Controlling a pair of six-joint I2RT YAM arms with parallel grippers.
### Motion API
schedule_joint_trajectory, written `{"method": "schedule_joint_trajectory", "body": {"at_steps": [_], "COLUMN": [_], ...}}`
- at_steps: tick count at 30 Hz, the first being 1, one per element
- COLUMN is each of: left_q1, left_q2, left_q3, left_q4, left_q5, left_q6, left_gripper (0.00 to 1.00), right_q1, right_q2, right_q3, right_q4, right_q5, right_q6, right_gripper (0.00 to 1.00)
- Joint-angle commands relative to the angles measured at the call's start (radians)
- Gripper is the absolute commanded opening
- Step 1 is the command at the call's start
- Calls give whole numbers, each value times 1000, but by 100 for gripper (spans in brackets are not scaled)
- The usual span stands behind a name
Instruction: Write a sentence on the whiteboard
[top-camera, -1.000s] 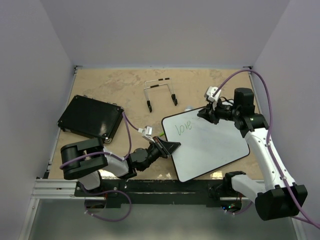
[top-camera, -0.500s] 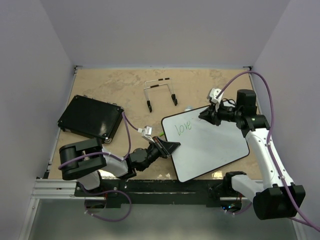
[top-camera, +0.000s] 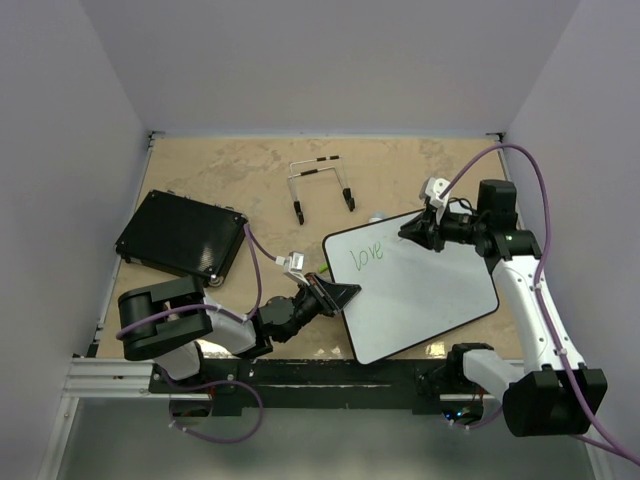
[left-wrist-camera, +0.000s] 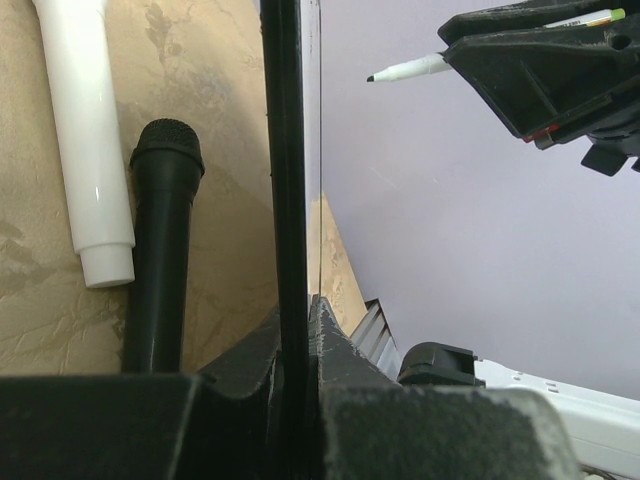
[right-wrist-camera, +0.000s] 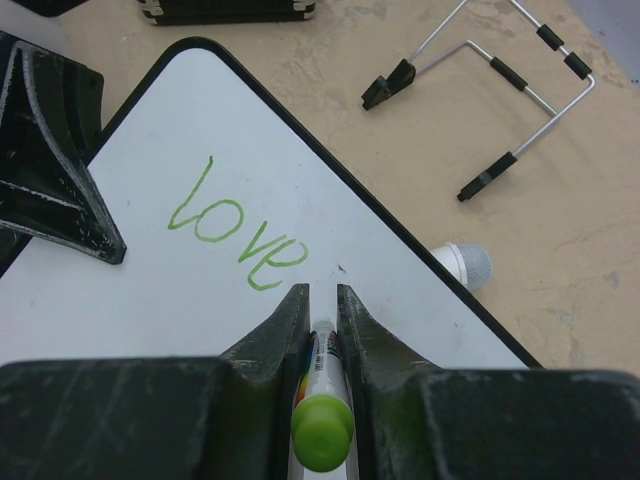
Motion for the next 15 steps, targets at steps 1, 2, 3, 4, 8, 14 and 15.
{"method": "schedule_joint_trajectory", "body": {"at_steps": [1,2,3,4,8,14,15], "left_q1": [-4,-4,-5,-5,-5,-5,-5], "left_q2": [-29,-28,-26,-26,-25,-16,-14], "left_q3": [-1,-1,-1,-1,-2,1,2], "left_q4": [123,126,126,126,130,136,139], "left_q5": [-9,-7,-7,-9,-9,-12,-13], "left_q6": [81,79,78,75,72,64,65], "left_gripper": [0,0,0,0,0,0,0], "right_q1": [-5,-5,-5,-5,-7,-7,-7], "right_q2": [-4,-4,-4,-4,-13,-25,-28], "right_q3": [-16,-19,-22,-23,-26,-42,-45], "right_q4": [14,20,23,23,34,73,84], "right_q5": [-85,-87,-89,-90,-90,-87,-87], "right_q6": [-27,-24,-22,-21,-16,42,48], "right_gripper": [0,0,0,0,0,0,0]}}
